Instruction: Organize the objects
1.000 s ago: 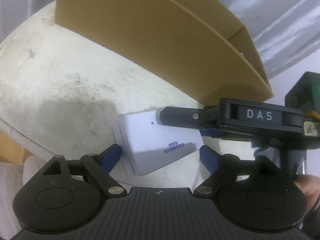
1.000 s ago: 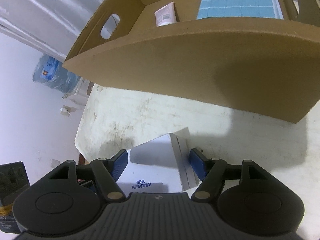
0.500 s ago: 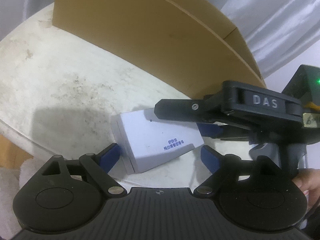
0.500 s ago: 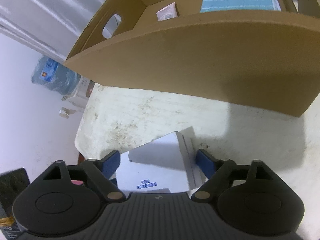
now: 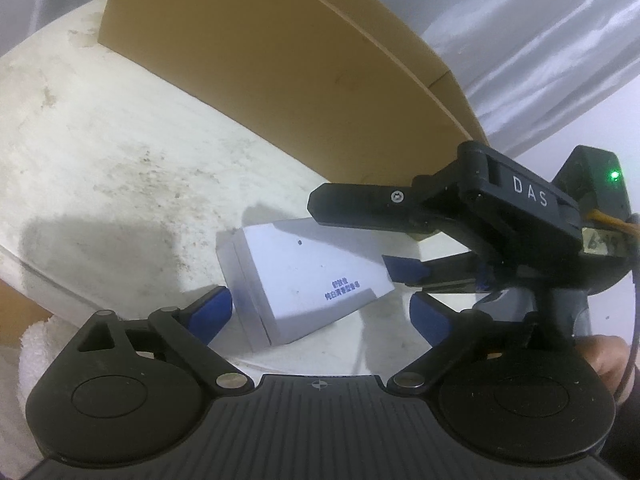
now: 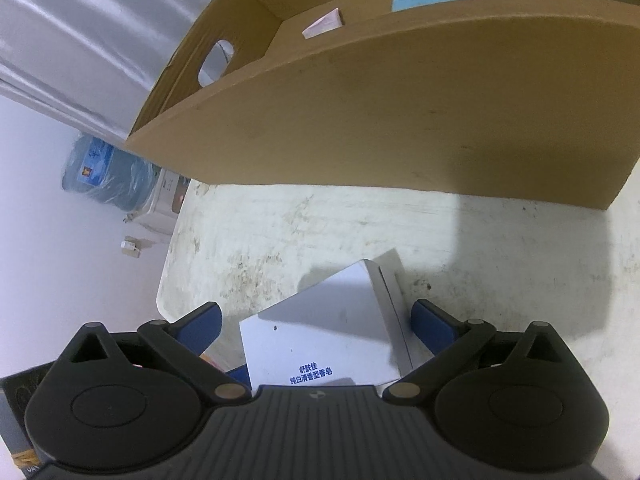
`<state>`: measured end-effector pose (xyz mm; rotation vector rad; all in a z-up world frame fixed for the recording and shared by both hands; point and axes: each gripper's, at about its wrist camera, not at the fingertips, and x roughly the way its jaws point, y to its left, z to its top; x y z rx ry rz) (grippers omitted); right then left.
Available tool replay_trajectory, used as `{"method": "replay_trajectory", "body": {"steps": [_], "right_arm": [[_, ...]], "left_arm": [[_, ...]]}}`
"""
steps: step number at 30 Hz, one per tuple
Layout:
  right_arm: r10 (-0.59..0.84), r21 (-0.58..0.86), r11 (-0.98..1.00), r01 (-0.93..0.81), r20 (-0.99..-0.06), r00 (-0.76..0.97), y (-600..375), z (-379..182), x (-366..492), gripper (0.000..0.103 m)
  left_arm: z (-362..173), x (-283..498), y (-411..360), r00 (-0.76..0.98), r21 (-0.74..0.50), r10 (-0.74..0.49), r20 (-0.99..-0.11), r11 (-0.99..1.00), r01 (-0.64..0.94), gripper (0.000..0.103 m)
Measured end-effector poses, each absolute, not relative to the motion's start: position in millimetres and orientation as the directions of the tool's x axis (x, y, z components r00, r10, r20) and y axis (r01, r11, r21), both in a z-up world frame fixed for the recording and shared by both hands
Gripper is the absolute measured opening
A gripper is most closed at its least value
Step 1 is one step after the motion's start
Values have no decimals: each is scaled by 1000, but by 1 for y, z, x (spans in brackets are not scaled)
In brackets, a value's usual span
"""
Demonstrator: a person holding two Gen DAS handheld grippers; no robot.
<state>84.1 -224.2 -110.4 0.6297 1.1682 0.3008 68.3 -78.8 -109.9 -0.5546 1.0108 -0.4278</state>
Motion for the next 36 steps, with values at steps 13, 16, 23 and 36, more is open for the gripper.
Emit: {"method": "replay_trajectory", "body": {"steps": [13,16,23,36], "right_arm": [[537,612,783,110,-754,379,-226,-112,85,103],[545,623,774,112,-746,382,-228,-114,85,103],[566,646,755,110,-727,389,-233,-116,84,103],[601,683,723,107,-697,390,-242,-118,85,103]], "left_arm": [[-109,66,-74,511,-599,-548,-662,797,77,102],[-109,65,-74,519,-598,-540,-662,799,68,103],[-113,66,-69,542,-645,-553,-633,764,26,103],[-112,69,-76,538,-618,-524,-660,786,7,103]]}}
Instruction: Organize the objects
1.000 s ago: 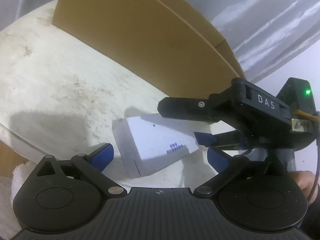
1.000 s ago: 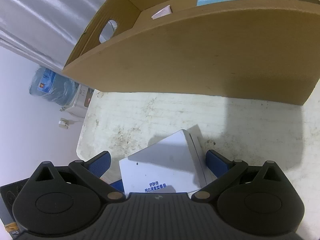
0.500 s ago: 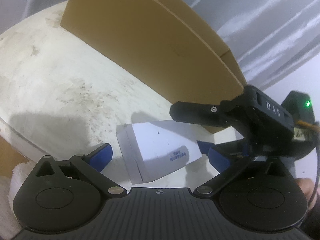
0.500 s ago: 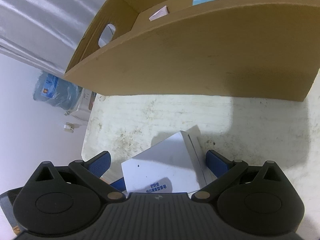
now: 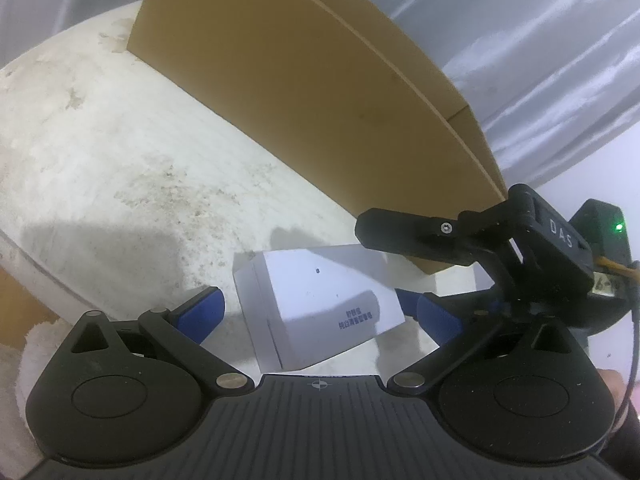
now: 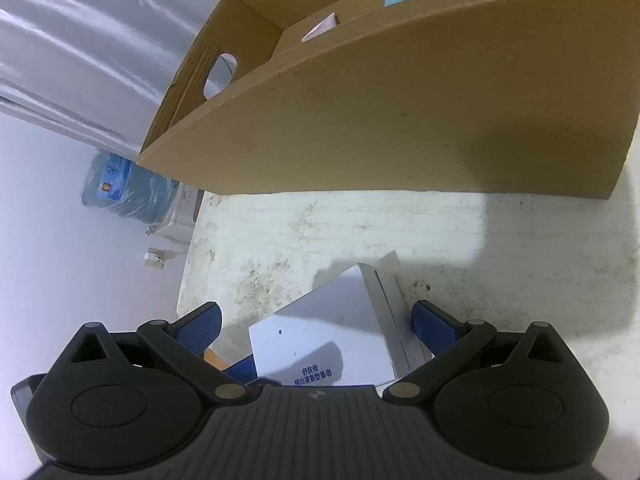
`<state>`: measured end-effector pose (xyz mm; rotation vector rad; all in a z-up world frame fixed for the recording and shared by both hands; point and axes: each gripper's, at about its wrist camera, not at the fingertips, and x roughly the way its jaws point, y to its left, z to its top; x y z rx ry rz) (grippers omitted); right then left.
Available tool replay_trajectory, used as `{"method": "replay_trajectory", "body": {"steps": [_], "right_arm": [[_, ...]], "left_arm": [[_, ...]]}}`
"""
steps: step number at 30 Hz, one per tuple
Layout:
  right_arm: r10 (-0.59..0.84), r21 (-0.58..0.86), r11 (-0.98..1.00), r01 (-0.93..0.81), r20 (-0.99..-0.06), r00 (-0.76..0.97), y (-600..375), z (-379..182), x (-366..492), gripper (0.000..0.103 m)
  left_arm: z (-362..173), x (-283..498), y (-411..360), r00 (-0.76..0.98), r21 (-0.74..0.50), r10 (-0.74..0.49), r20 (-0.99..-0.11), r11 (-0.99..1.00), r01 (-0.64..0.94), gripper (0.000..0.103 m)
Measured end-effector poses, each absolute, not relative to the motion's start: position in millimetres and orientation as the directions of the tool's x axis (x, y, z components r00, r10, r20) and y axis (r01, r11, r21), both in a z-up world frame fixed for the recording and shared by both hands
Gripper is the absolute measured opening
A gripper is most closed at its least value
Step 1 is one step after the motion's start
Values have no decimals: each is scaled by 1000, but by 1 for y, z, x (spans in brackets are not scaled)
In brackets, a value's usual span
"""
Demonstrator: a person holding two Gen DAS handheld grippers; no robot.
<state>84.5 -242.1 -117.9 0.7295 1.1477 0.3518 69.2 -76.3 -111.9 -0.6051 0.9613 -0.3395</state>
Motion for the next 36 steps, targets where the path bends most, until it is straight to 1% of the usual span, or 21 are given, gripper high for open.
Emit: {"method": "replay_trajectory", "body": {"steps": [7,21,31,36], "right_arm": [[609,691,716,99,-688,395,-244,-118,84,103],[618,698,710,97,-682,390,-245,-119,84,103],[618,698,710,96,-683,390,-245,-119,84,103],[618,698,710,96,-682,390,-245,-119,84,103]], "left_arm": [[-110,70,-83,534,-572,-494,-686,820,23,103],[-108,72,-89,521,-534,-467,-715,845,25,103],[-109,69,-81,526,-558,-490,-695,829,34,103],[-108,69,-83,523,-548,-487,-700,836,44,103]]}}
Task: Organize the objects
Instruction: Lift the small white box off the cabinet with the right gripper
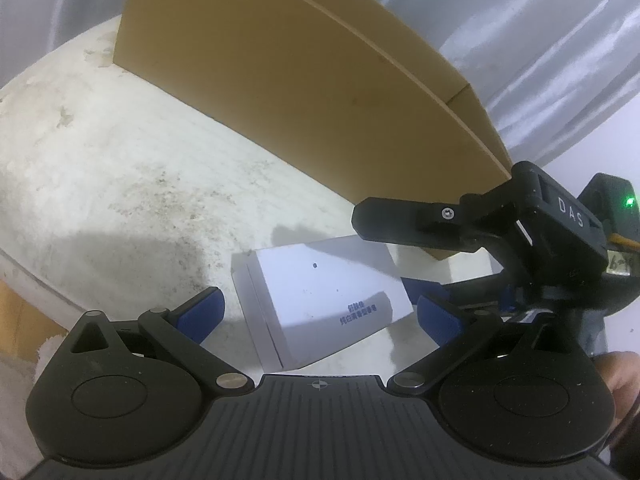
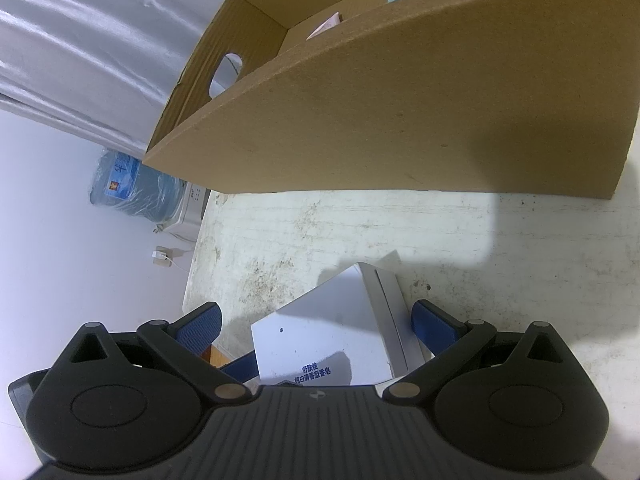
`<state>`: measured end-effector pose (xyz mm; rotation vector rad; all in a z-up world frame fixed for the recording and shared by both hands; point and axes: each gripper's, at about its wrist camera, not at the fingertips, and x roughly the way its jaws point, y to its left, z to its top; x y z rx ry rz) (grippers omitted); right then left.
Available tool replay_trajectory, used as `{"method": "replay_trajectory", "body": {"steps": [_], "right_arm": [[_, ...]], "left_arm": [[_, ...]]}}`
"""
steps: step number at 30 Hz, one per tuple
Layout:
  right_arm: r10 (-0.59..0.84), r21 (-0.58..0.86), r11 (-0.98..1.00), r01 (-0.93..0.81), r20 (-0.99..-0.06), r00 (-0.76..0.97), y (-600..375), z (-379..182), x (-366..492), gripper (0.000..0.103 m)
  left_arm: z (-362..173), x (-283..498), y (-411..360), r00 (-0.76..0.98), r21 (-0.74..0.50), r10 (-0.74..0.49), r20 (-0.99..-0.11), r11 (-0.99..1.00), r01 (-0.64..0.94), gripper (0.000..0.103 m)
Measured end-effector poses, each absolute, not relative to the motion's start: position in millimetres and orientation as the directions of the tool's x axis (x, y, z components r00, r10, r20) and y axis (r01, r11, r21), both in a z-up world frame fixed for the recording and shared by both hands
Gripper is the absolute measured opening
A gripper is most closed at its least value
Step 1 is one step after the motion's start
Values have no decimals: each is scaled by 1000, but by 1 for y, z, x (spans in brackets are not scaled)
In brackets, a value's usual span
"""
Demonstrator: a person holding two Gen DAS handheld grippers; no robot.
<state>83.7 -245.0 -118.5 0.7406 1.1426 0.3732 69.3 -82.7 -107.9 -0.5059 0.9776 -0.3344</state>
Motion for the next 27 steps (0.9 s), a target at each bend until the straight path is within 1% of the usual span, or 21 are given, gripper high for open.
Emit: {"method": "replay_trajectory", "body": {"steps": [5,10,14,15,19,21,22,23,24,27], "right_arm": [[624,704,703,102,-679,387,-246,-118,84,103],[621,688,719,101,-701,352,-246,-116,88,102],[595,661,743,103,-724,348,-250,-112,86,94],[587,652,751,101,-730,350,-251,-111,83,92],[550,612,786,82,-755,358,-251,-108,78,82],[550,608,791,68,-756,355,-250,-107,76,76],[548,603,795,61,-758,353,-250,-107,75,72],[546,597,800,51,-761,350,-248,-107,74,68],[540,589,807,44,-766,349,-246,-107,74,66],[521,561,828,15,-778,351,-241,-105,70,63]], "left_arm": [[-106,68,-87,525,-518,-471,-709,853,67,103],[-104,67,-93,520,-471,-449,-727,876,98,103],[-101,63,-96,527,-421,-413,-742,900,113,102],[-101,62,-97,528,-412,-409,-745,903,119,100],[-99,60,-102,528,-371,-386,-757,918,138,95],[-100,61,-104,519,-355,-374,-768,924,141,86],[-99,60,-105,518,-354,-374,-769,924,143,85],[-99,59,-105,518,-358,-379,-767,923,145,82],[-99,59,-105,515,-365,-386,-766,920,145,79],[-98,58,-106,517,-357,-379,-768,923,146,76]]}}
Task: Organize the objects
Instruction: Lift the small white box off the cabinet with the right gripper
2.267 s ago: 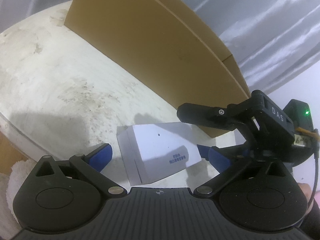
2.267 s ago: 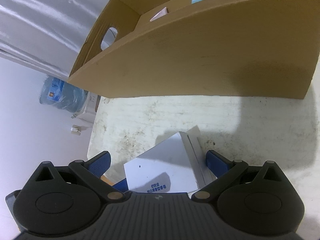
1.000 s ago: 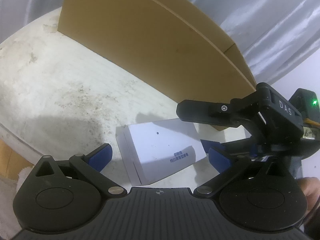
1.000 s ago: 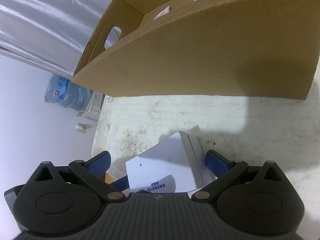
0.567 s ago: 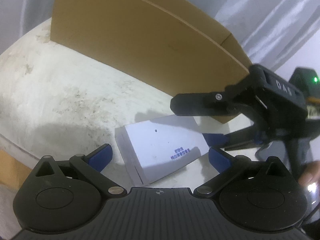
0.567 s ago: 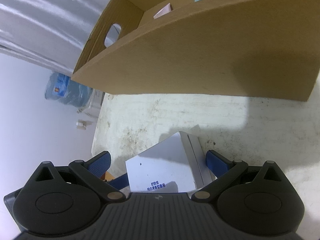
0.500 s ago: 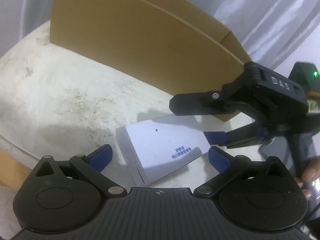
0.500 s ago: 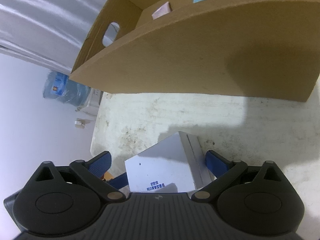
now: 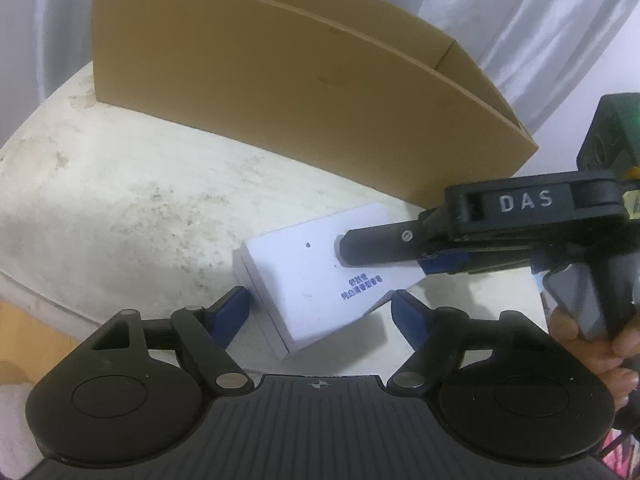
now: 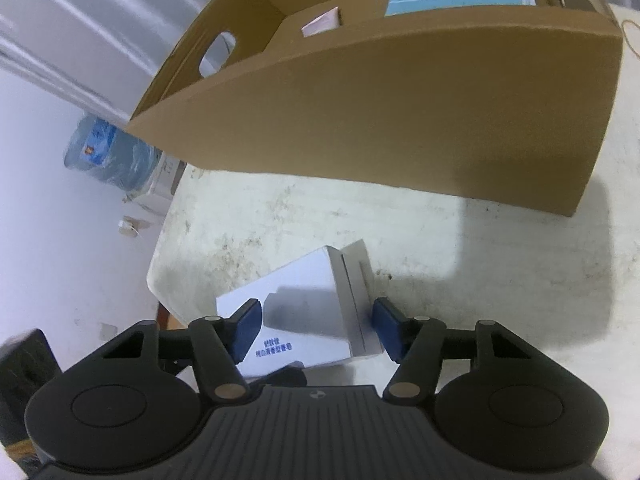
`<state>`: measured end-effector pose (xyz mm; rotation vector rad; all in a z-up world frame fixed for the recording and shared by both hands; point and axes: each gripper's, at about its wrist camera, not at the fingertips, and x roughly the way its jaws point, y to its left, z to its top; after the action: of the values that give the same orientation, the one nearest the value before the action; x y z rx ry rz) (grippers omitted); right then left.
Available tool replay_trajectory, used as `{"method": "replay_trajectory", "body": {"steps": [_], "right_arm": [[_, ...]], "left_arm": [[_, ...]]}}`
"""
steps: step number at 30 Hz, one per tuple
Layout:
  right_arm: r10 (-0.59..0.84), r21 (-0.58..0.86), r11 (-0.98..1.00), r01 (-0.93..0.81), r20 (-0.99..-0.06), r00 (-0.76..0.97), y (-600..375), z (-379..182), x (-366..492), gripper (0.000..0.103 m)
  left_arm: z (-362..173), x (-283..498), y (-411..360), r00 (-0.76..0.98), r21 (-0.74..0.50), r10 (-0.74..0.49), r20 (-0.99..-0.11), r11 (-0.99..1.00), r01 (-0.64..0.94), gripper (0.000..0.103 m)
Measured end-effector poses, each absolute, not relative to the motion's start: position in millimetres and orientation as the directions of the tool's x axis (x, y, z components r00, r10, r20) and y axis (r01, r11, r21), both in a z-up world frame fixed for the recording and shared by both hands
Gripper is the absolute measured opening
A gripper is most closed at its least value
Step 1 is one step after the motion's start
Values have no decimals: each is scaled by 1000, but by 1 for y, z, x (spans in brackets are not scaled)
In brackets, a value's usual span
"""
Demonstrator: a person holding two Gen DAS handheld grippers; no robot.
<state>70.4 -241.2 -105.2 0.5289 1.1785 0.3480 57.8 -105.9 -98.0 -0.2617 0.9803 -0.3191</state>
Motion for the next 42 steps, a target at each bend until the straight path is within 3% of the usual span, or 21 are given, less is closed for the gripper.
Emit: {"method": "replay_trajectory", "body": {"steps": [22,36,42], "right_arm": [[529,522,845,-118,-781,331,-236,-101,59,61],[537,538,837,-100,-771,343,-235,-104,61,62],[528,528,843,-106,-771,357,-234,-103,58,63]], "left_arm": [[-91,31,-114,503,-283,-333,-797,943,176,63],[-98,42,-120,500,-278,-317,-806,948,153,76],[-97,40,-121,514,-281,-308,-801,951,132,75]]}}
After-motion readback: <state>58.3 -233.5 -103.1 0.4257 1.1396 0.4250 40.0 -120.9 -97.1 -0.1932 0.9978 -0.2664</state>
